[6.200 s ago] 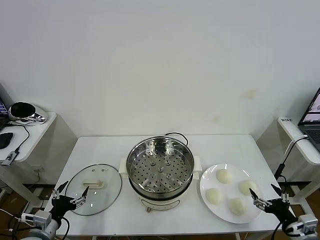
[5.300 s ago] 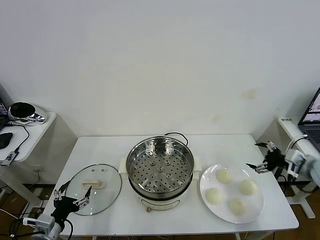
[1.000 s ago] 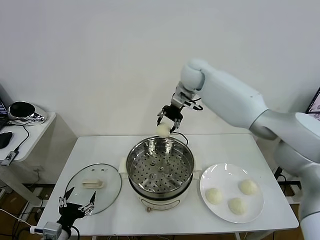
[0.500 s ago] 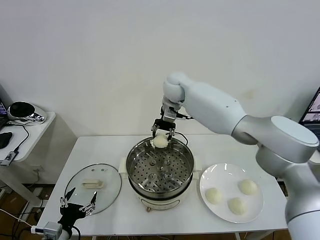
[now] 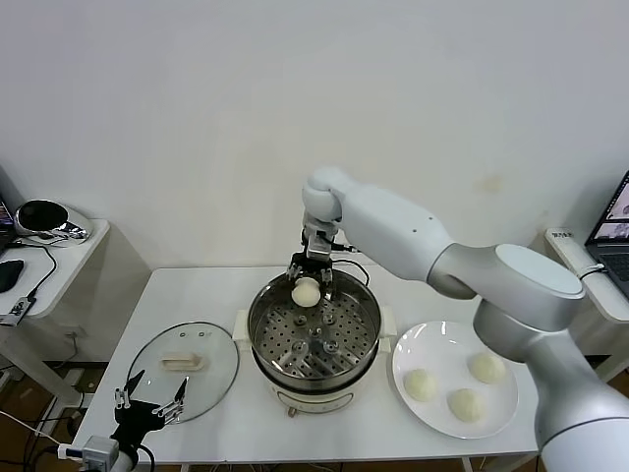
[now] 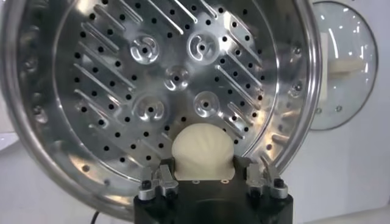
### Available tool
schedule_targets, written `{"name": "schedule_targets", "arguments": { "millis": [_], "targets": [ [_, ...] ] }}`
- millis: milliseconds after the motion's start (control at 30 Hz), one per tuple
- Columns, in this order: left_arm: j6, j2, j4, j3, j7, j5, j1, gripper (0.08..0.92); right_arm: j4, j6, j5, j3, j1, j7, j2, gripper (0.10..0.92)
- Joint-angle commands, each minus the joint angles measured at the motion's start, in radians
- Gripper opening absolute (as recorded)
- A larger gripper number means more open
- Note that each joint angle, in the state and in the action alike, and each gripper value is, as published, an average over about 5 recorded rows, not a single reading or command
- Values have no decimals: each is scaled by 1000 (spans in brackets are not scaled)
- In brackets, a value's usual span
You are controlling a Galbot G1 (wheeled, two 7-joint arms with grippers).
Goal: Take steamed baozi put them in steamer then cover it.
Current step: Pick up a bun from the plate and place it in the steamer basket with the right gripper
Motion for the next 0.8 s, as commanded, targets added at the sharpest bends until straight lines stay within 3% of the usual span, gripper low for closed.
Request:
{"name": "schedule_targets", "arguments": {
  "millis": [33, 233, 400, 533, 800],
  "targets": [
    [-1, 1, 2, 2, 0, -2, 0, 823, -35, 13, -83, 12, -30, 21, 19, 594],
    [-1, 3, 2, 1, 0, -4, 1, 823, -38, 13, -62, 14, -36, 20, 17, 602],
    [-1, 1, -1, 1, 5, -2, 4, 823, -12, -19, -18, 15, -25, 15, 0, 715],
    [0, 0, -1, 1, 8, -1, 4, 823, 75, -158, 84, 21, 9, -6, -65, 803],
    [4, 20, -2, -6, 14, -3, -3, 823, 405, -562, 502, -69, 184, -33, -325, 823]
  ]
}}
